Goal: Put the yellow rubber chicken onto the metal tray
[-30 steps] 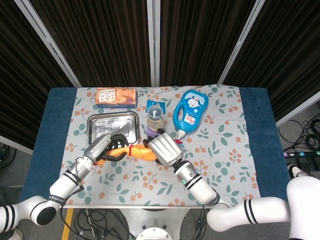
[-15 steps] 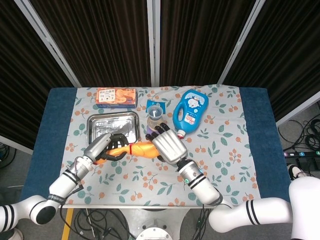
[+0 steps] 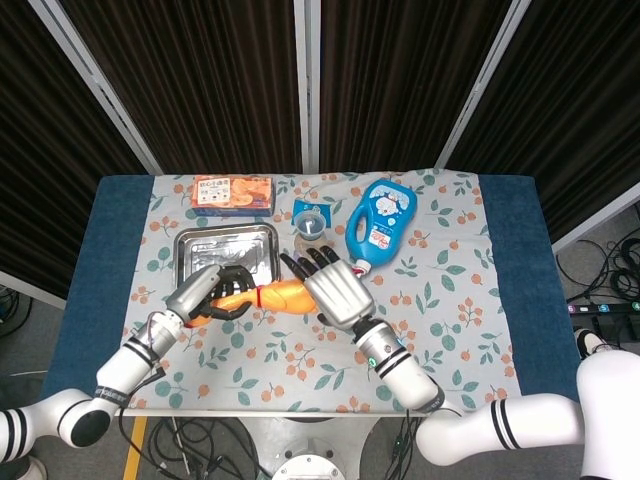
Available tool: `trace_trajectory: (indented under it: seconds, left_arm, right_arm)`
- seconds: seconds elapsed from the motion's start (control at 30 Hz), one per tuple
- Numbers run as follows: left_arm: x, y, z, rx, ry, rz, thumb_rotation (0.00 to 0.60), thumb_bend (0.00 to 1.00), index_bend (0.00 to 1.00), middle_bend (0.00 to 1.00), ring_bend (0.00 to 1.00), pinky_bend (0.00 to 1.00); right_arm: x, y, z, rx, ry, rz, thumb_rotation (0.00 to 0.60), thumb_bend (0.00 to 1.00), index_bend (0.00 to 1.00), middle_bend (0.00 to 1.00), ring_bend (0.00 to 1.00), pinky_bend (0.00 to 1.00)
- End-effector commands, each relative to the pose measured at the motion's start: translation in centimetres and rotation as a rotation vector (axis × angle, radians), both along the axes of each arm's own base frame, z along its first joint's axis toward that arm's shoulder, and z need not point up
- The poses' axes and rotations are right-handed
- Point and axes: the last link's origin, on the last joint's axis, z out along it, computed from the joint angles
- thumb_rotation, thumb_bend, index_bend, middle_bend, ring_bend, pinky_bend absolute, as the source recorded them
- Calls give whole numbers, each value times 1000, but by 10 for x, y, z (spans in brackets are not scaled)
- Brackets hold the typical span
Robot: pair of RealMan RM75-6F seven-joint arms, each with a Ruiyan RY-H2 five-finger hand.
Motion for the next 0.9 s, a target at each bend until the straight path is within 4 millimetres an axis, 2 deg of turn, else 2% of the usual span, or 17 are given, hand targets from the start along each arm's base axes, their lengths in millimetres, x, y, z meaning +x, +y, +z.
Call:
trace_trajectory:
  seconds: [0.03, 0.13, 0.23, 0.33, 0.5, 0.63, 0.9]
  left_arm:
    - [0, 0, 0, -1, 1, 2, 600, 787, 744, 790, 716, 857]
    - [-1, 0, 0, -1, 2, 4, 600, 787, 744, 790, 716, 857]
    - [-2, 0, 0, -1, 5, 5, 600, 787, 744, 789, 716, 857]
    - [-3, 0, 0, 0, 5, 7, 600, 788, 744, 789, 716, 857]
    - [-3, -1, 0, 3, 2, 6, 600, 787, 744, 789, 716, 857]
    - [-2, -1, 0, 4, -1, 4, 600, 787, 744, 789, 716, 857]
    - [-3, 0, -2, 3, 1, 7, 600, 787, 744, 789, 716, 857]
  right_arm:
    - [2, 1, -3, 7, 2, 4, 600, 0, 90, 301, 148, 175]
    - [5, 1, -7, 6, -8, 2, 600, 40, 232, 389, 203, 175]
    - [8, 0, -9, -5, -29, 0, 600, 225, 510, 541, 329, 195]
    - [9, 0, -12, -5, -41, -1, 600, 394, 725, 692, 461, 232]
    - [9, 2, -16, 0, -39, 10, 600, 596, 949, 856, 600, 264]
    - [10, 5, -17, 11, -40, 18, 600, 720, 1000, 939, 664, 274]
    - [9, 12, -19, 56, -28, 23, 600, 803, 1000, 998, 725, 285]
